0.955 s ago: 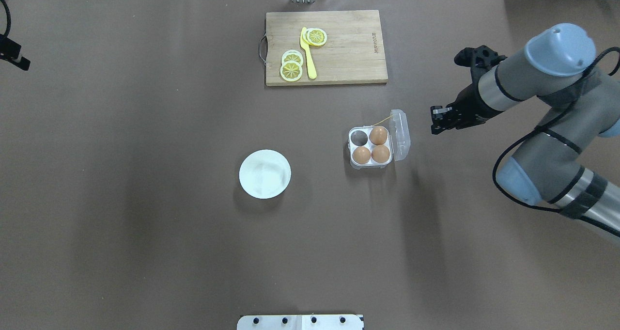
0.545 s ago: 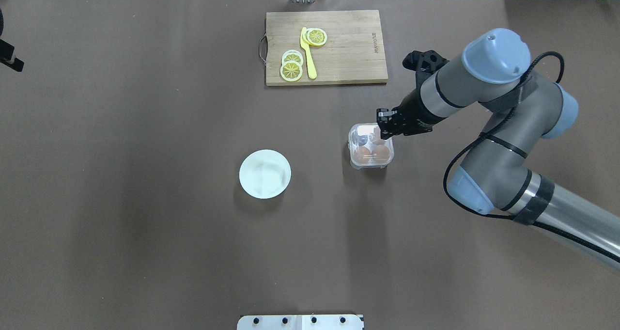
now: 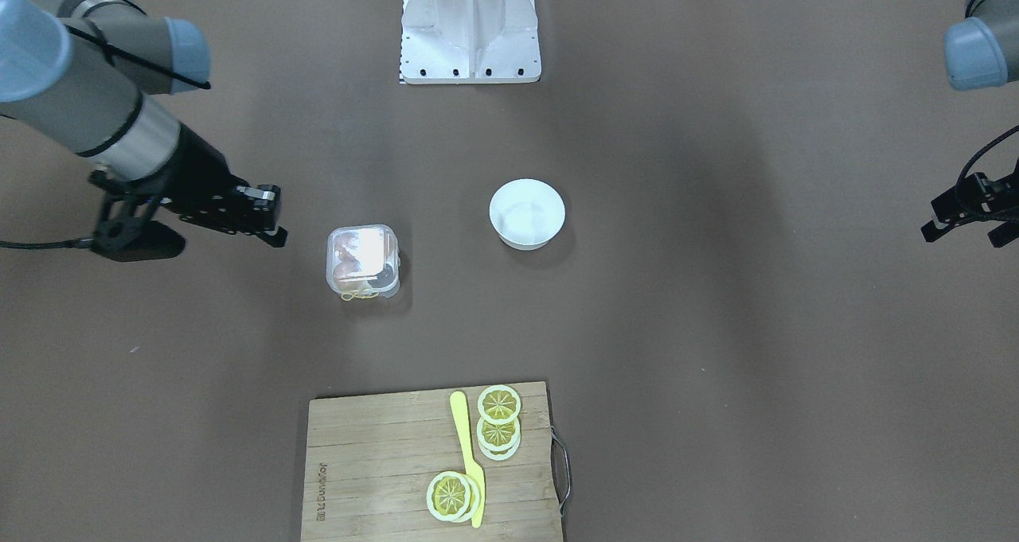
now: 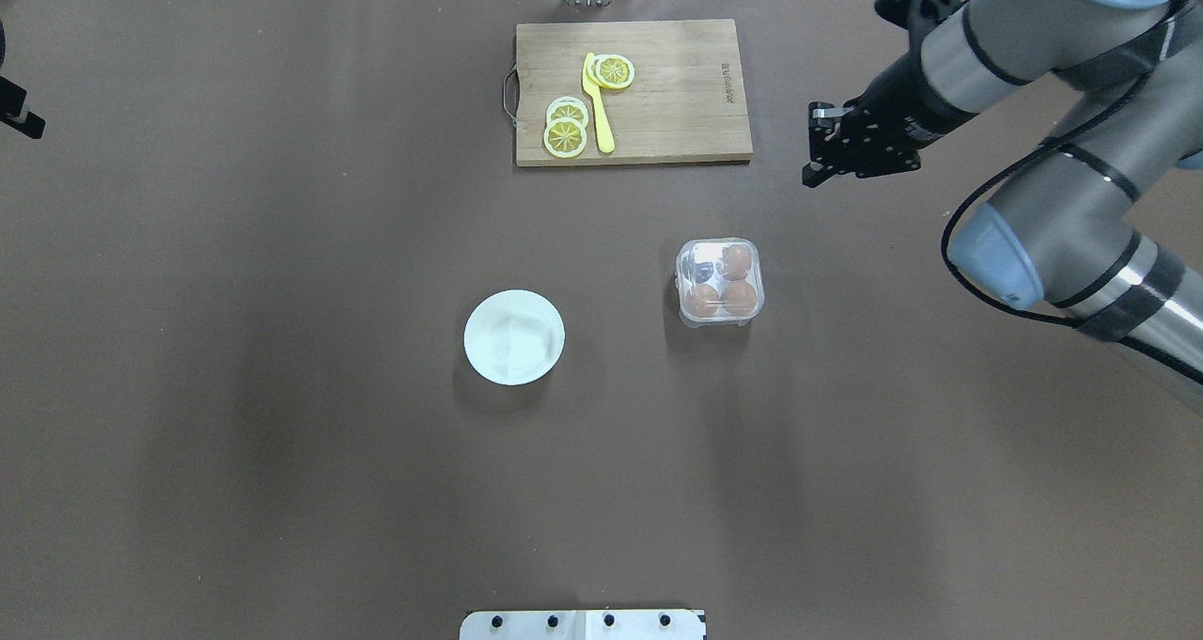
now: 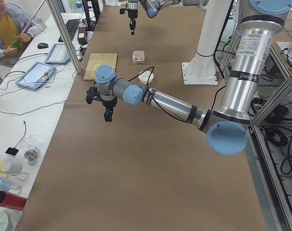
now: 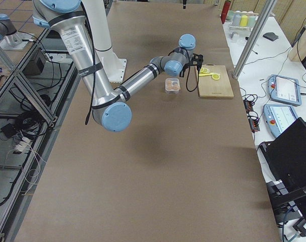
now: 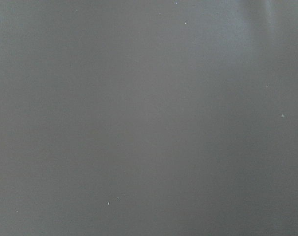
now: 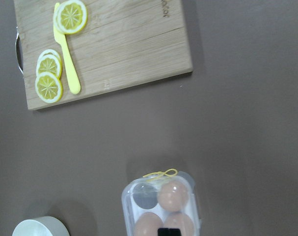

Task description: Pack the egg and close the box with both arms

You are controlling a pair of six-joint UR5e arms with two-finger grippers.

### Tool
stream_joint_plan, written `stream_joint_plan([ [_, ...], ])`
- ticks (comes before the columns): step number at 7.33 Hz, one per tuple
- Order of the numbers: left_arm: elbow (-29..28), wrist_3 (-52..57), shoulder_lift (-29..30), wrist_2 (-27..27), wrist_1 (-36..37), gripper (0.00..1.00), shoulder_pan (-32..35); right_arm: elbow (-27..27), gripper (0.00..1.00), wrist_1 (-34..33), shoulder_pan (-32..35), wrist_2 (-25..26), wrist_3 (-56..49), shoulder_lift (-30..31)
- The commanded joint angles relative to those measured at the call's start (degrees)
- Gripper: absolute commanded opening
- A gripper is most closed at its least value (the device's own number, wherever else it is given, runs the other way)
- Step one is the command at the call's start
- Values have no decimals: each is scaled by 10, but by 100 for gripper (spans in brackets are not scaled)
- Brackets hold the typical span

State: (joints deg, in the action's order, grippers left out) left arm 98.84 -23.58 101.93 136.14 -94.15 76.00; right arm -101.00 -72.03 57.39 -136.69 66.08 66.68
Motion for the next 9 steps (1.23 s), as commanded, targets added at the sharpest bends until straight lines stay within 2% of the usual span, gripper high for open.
stream_joint_plan([
  [1,10,16,-21,0,-5,97,4,-7,0,-3,95,-53,-128,83],
  [3,9,91,-52,-1,0,97,40,12,0,-25,172,-51,-311,156],
  [5,5,206,-100,-5,3,97,83,44,0,-109,246,-4,-550,205],
  [6,9,213,-137,-9,4,98,99,87,72,-128,285,1,-638,206],
  [7,1,228,-144,-9,6,98,114,108,100,-128,313,7,-660,216],
  [9,-11,281,-163,-8,5,98,150,116,100,-128,318,51,-684,225],
])
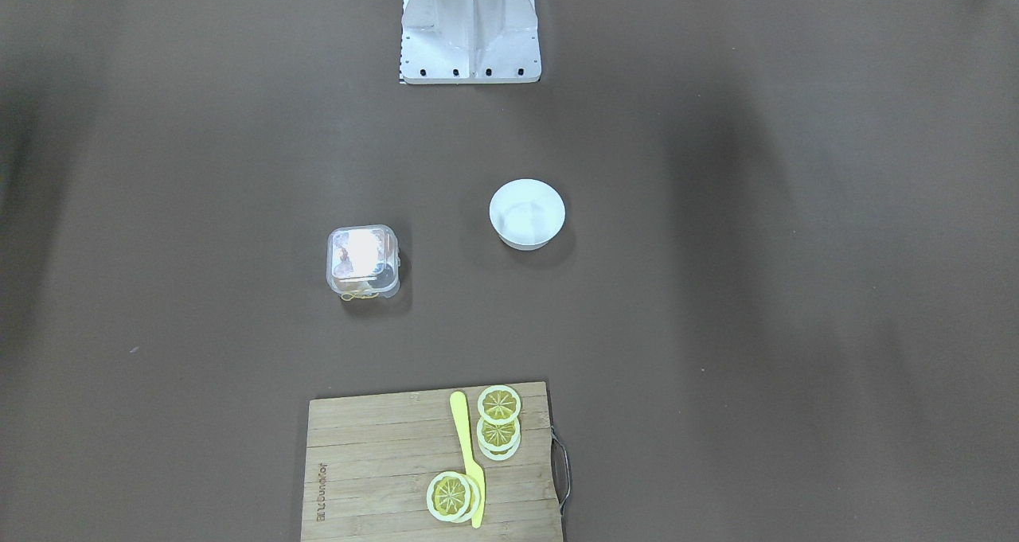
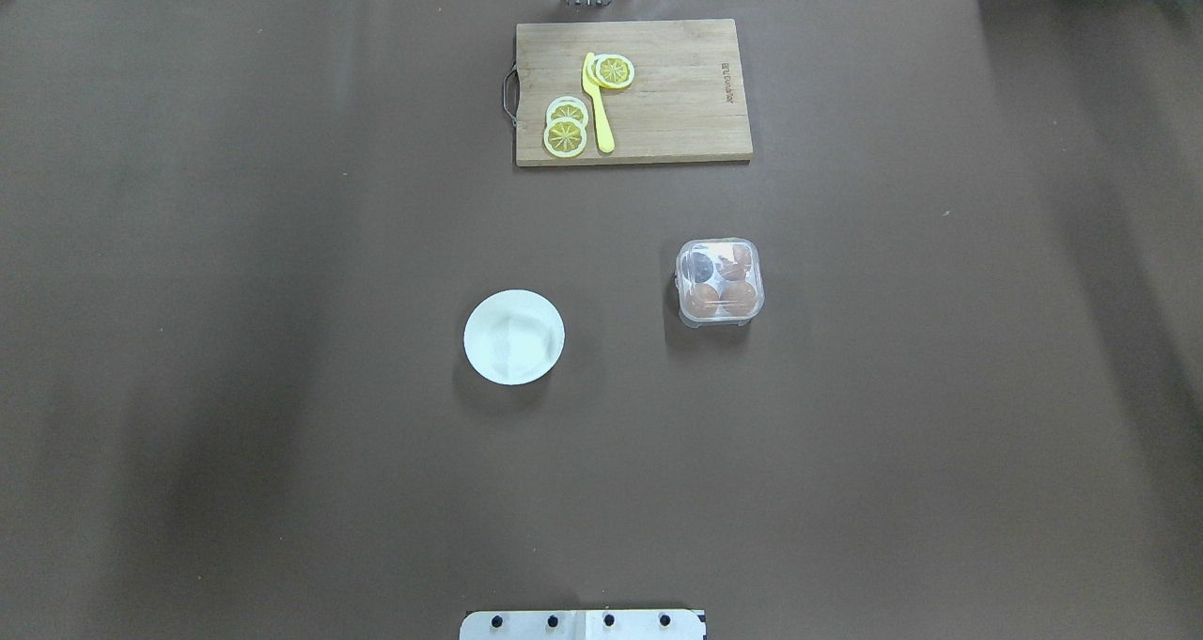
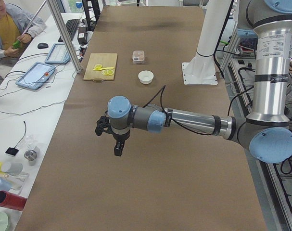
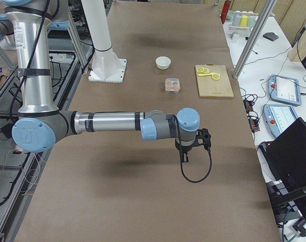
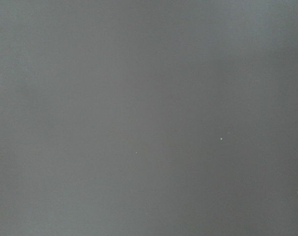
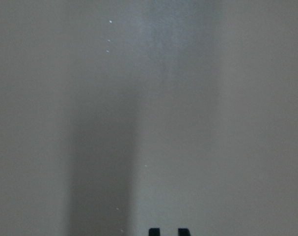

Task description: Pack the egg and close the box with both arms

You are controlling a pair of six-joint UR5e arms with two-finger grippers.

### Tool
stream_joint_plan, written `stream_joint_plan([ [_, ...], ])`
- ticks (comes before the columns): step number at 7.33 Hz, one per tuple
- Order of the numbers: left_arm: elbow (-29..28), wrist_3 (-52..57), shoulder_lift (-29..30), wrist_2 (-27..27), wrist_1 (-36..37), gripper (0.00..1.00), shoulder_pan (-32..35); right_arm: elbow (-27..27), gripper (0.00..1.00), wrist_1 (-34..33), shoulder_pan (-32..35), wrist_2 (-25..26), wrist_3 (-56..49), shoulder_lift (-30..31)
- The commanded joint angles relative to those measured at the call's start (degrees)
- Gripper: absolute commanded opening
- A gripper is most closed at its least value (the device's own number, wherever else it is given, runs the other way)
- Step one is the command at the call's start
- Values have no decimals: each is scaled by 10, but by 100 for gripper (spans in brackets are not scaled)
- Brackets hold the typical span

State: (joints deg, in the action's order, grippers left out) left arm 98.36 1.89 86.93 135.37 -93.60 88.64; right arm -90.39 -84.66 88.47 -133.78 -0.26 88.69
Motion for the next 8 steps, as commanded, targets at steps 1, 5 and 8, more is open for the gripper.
stream_joint_plan([
  [1,-8,27,-26,0,-3,98,26,10,100,-2,7,23,-23,6],
  [5,-10,21,-40,5,-1,98,44,12,100,-2,8,19,-36,7],
  [8,-11,21,-37,0,-1,98,43,13,100,-3,11,14,-37,11],
])
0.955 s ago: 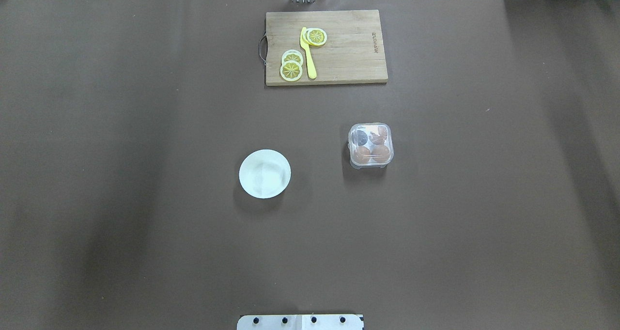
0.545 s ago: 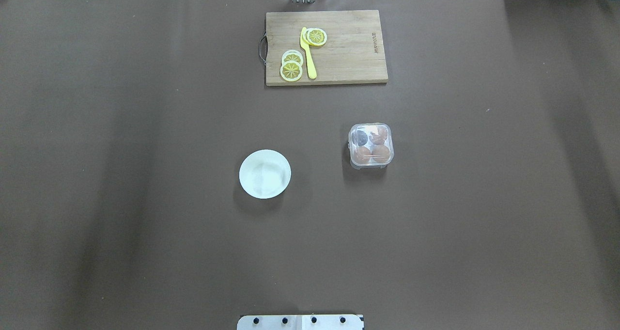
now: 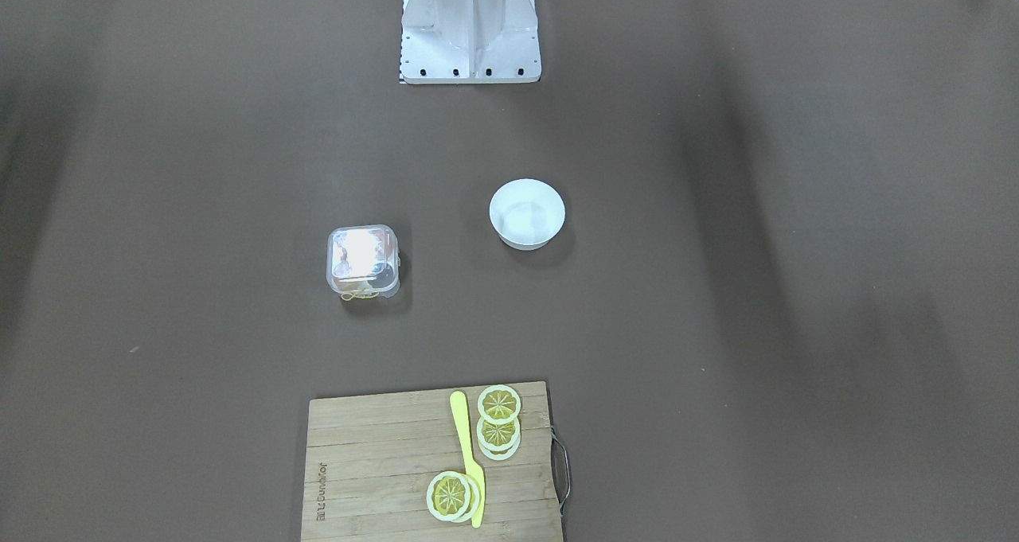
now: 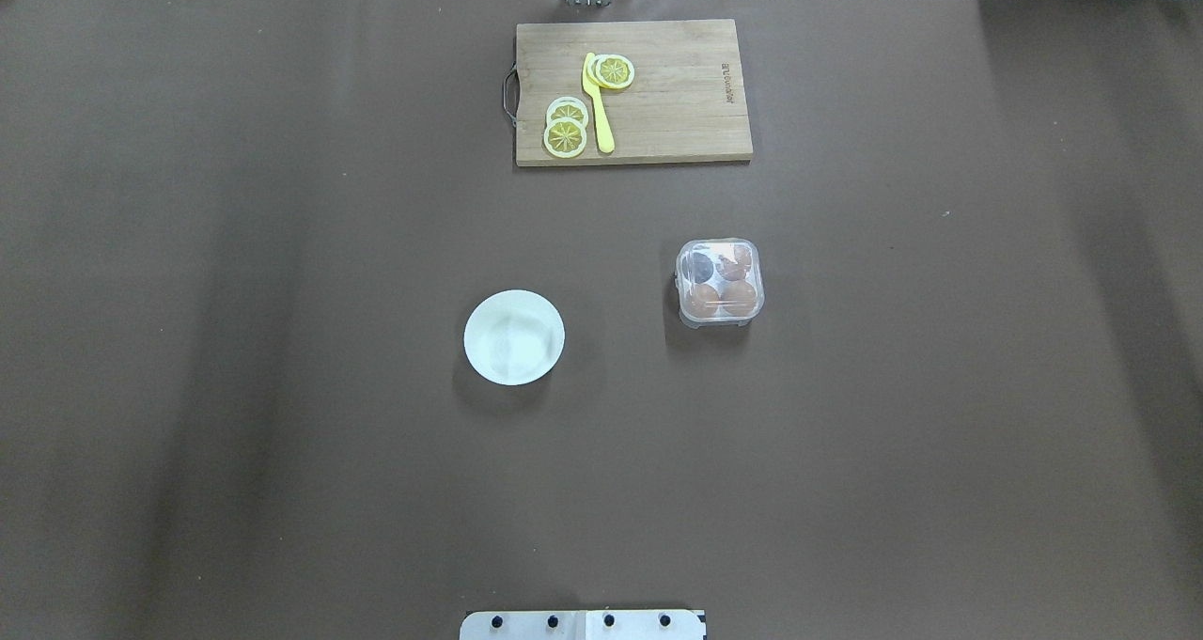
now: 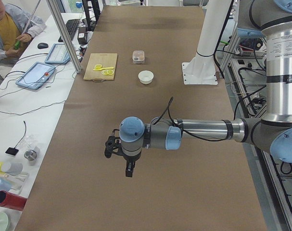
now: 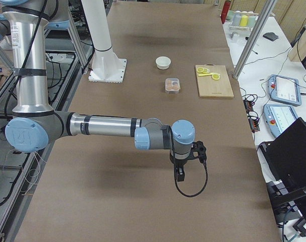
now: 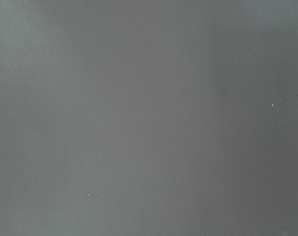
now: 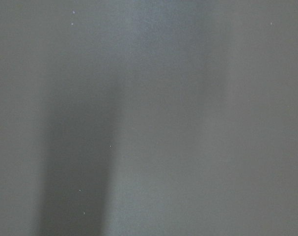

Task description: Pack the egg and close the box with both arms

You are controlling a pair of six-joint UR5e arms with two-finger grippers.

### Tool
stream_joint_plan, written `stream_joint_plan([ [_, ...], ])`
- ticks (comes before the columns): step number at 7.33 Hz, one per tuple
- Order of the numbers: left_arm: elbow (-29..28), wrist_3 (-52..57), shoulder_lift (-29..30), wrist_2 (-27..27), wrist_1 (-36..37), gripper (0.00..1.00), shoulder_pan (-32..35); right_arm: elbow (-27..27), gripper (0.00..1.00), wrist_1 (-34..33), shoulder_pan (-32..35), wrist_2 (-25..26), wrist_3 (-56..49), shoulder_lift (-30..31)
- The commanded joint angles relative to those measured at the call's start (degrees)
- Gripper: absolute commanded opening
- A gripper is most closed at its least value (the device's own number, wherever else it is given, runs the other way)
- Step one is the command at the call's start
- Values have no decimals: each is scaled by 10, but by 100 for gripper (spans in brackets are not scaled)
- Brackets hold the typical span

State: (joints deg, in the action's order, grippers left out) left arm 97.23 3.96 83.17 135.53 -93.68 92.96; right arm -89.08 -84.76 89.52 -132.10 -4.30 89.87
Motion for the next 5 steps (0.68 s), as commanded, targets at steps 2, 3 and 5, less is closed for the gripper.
stream_joint_plan([
  [2,8,-1,1,-1,1,98,0,-6,100,-4,-1,-3,10,-7],
  [3,8,-4,4,1,1,98,-2,-13,100,-28,-10,-14,11,-16],
  [5,12,-4,3,3,1,98,-2,-8,100,-56,-12,-15,9,-26],
])
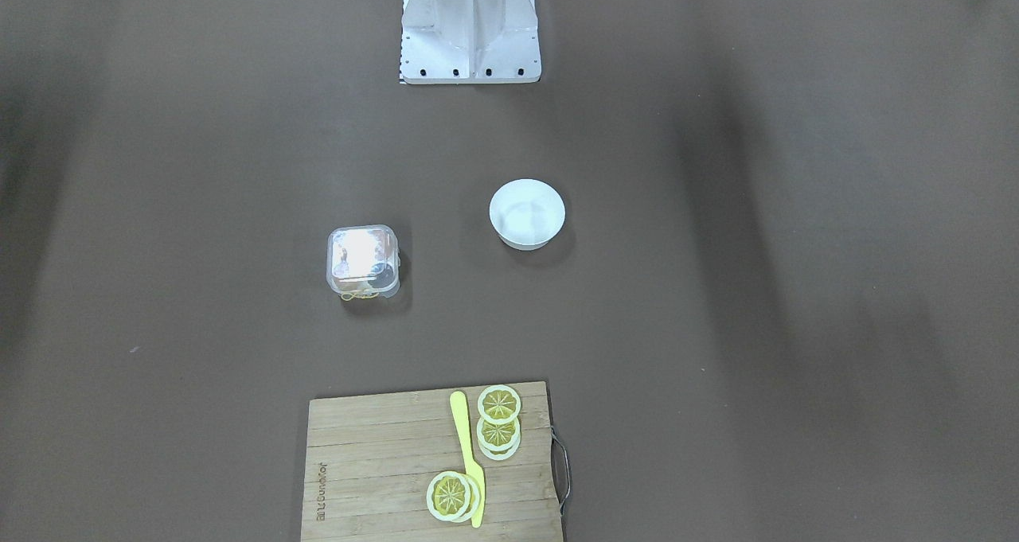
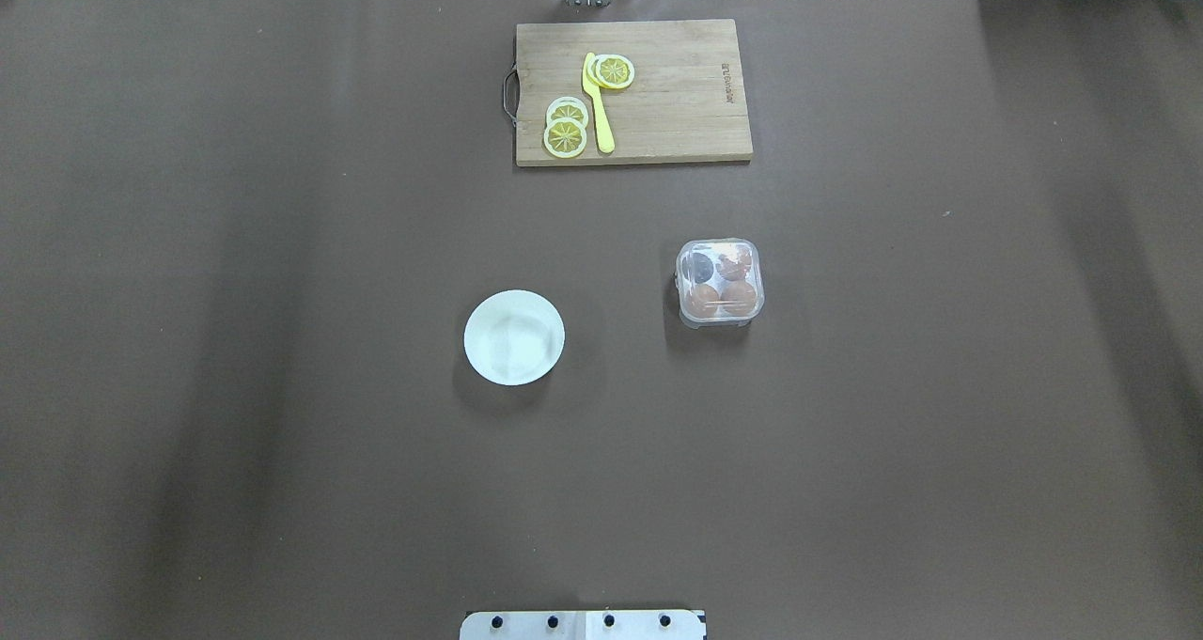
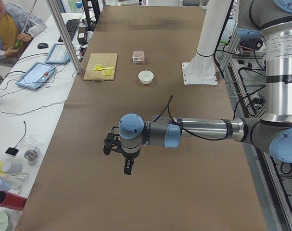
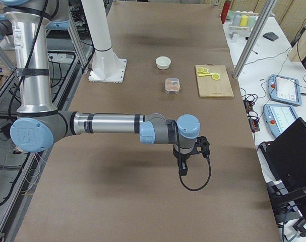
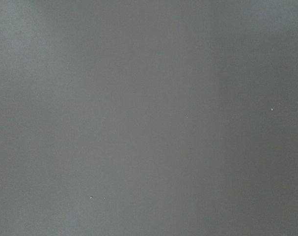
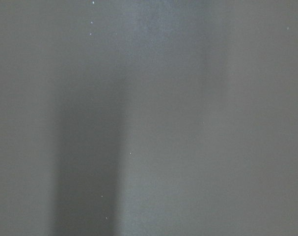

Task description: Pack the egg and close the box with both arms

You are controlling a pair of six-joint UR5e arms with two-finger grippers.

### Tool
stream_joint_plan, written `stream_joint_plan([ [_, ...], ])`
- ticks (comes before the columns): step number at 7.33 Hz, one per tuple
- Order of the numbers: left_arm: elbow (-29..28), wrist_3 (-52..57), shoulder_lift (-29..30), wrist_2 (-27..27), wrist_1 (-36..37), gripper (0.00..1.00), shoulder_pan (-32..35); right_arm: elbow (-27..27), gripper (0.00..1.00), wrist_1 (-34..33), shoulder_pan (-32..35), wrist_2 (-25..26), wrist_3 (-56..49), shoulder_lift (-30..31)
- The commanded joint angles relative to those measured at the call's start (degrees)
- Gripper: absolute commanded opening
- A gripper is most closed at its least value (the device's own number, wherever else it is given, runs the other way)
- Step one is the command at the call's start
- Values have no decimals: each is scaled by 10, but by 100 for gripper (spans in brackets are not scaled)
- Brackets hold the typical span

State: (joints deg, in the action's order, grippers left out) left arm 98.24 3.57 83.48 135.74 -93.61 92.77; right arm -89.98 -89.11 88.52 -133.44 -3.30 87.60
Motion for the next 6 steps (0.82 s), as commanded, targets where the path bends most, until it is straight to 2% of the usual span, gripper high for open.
stream_joint_plan([
  [1,0,0,-1,-3,-1,98,0,-2,100,-12,-2,4,-5,0],
  [3,-2,0,-1,-2,-3,98,1,2,100,-9,-3,6,-8,2],
  [4,18,0,-3,1,1,98,4,-4,100,-10,-4,0,-7,3],
  [5,1,0,-3,-2,-3,98,1,-8,100,-10,-4,9,-6,14],
  [6,14,0,-2,3,-3,98,1,-5,100,-10,-4,20,-2,15],
])
